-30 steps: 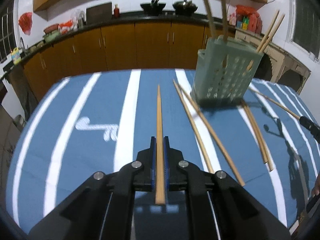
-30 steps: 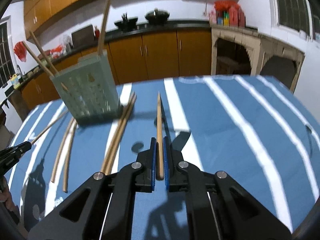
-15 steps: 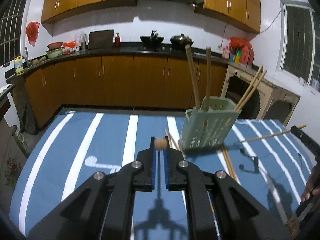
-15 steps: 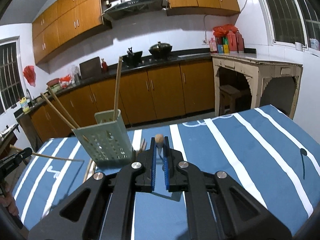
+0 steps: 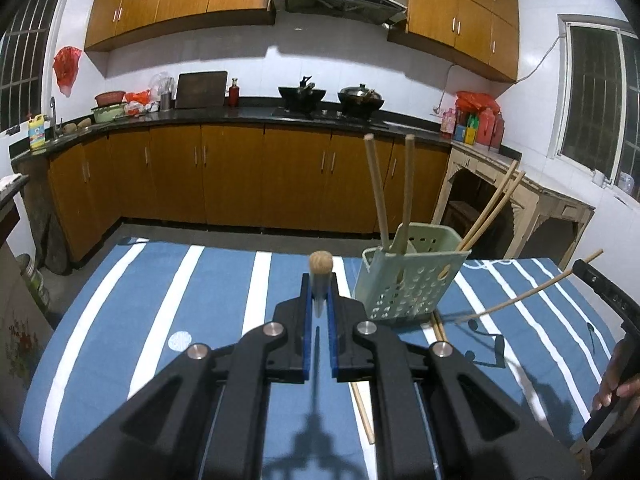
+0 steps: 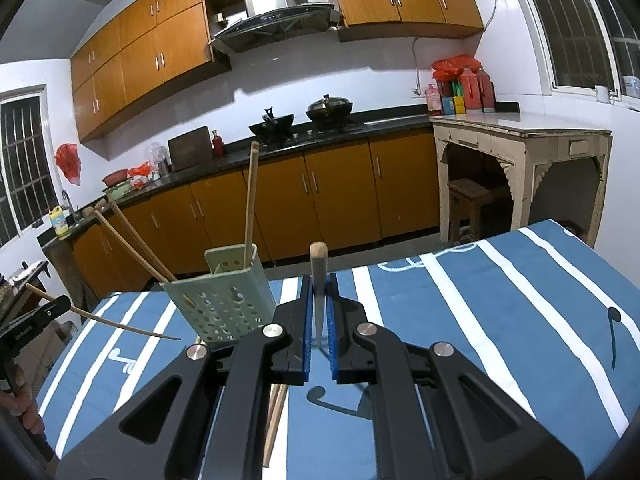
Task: Organize utensils
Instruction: 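Lift both held chopsticks and carry them above the green holder, then lower both chopsticks upright into the holder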
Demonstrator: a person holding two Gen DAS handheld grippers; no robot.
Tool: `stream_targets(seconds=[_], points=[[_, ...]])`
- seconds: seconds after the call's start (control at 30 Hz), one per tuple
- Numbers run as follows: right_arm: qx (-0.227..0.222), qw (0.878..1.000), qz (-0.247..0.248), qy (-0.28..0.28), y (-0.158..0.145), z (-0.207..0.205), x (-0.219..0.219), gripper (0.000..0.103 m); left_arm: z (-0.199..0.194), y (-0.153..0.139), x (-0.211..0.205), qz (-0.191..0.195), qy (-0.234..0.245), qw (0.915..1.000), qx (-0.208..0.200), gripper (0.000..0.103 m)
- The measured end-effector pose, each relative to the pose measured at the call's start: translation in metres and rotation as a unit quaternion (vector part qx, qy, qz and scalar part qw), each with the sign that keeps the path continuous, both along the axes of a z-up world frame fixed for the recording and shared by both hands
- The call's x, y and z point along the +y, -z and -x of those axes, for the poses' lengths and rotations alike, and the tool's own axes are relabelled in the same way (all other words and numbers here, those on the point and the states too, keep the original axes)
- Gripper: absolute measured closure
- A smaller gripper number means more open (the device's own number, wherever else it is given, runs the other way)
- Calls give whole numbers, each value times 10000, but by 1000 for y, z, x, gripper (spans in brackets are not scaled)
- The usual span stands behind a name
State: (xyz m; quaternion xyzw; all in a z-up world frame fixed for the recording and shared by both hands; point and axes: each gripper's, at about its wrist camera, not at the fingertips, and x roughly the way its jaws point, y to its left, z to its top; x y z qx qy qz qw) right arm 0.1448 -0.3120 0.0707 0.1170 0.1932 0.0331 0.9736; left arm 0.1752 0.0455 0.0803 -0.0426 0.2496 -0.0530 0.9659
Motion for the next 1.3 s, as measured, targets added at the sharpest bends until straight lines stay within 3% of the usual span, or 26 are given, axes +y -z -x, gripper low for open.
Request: stream_targets(seconds=[0.57, 0.7, 0.97, 1.1, 1.3], points=[[-619, 9965, -235, -514, -68, 4, 9, 96, 20, -63, -13, 137, 683, 9970, -339, 95], [-904, 9936, -197, -643, -88, -2, 22, 96, 18, -83, -23, 129, 726, 9952, -638, 95], [-1577, 9857, -256, -535, -113, -22, 39, 96, -9, -119, -49, 501, 600, 9877, -1354, 95], [-1804, 9828, -77, -396, -109, -36, 52, 96, -32, -115, -62, 449, 414, 9874, -1456, 95], [-1690, 9850, 21, -341, -85, -60, 61, 96, -58, -87, -66, 533, 373, 9918, -1102, 95]])
